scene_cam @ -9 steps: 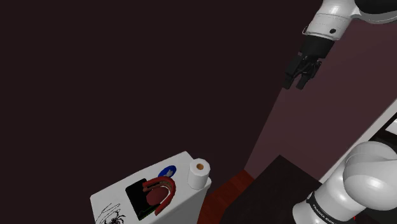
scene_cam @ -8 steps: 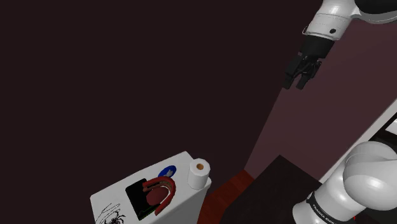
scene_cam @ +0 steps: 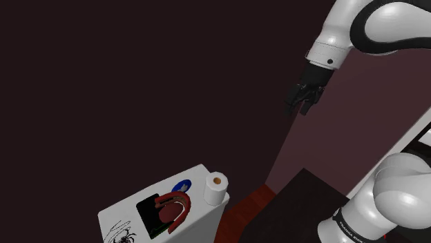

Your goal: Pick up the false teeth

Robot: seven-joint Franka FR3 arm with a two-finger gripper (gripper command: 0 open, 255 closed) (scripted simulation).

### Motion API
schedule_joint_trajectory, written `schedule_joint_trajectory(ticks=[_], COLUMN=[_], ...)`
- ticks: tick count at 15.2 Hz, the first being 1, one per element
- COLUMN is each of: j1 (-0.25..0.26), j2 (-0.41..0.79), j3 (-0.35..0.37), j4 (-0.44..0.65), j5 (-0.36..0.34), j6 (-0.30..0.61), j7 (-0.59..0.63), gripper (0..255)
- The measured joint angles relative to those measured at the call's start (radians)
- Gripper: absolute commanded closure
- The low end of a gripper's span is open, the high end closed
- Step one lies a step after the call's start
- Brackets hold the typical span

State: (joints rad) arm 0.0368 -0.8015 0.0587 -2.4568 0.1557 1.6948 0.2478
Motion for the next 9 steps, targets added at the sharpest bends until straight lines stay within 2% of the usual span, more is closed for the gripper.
schedule_joint_trajectory(ticks=[9], j1=[0.047], j2=[0.15], j3=[0.166], j4=[-0.142], j5=[0.078], j6=[0.333], j7=[0.117], gripper=[0])
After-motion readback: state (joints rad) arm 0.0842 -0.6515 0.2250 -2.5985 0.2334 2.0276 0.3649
